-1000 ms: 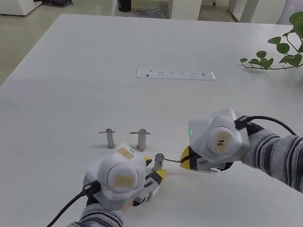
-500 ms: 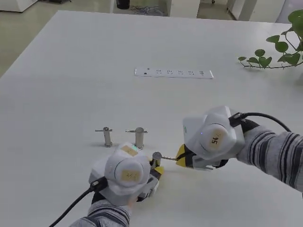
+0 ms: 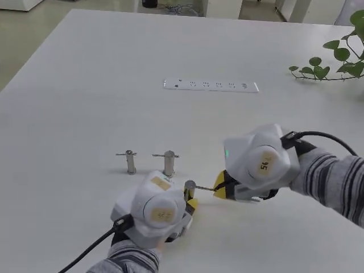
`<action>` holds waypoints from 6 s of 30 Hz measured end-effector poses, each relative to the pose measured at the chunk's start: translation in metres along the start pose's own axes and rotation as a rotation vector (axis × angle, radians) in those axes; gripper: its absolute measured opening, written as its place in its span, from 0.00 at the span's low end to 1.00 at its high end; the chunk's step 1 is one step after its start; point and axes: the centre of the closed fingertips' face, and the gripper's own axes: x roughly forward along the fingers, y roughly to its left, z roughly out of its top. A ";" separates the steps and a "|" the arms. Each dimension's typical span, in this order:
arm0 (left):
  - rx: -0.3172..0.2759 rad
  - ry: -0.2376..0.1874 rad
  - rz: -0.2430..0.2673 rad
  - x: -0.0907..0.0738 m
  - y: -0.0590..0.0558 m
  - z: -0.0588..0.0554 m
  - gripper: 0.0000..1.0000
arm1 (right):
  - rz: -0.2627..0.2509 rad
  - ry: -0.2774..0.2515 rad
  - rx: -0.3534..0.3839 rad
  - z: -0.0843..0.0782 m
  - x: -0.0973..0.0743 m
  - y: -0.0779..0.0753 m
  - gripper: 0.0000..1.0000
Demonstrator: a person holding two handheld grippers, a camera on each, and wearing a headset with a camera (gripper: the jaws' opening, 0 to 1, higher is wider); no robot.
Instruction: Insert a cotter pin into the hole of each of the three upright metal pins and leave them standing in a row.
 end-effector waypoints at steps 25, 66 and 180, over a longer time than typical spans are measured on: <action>-0.013 -0.003 0.013 0.002 0.000 -0.001 0.09 | -0.003 -0.055 0.019 0.014 -0.006 -0.002 0.00; -0.036 -0.010 0.035 0.000 0.000 -0.003 0.09 | -0.054 -0.088 0.043 0.035 -0.005 -0.002 0.00; -0.073 -0.038 0.060 -0.127 0.067 0.005 0.93 | 0.075 -0.099 0.192 0.005 0.007 -0.062 0.09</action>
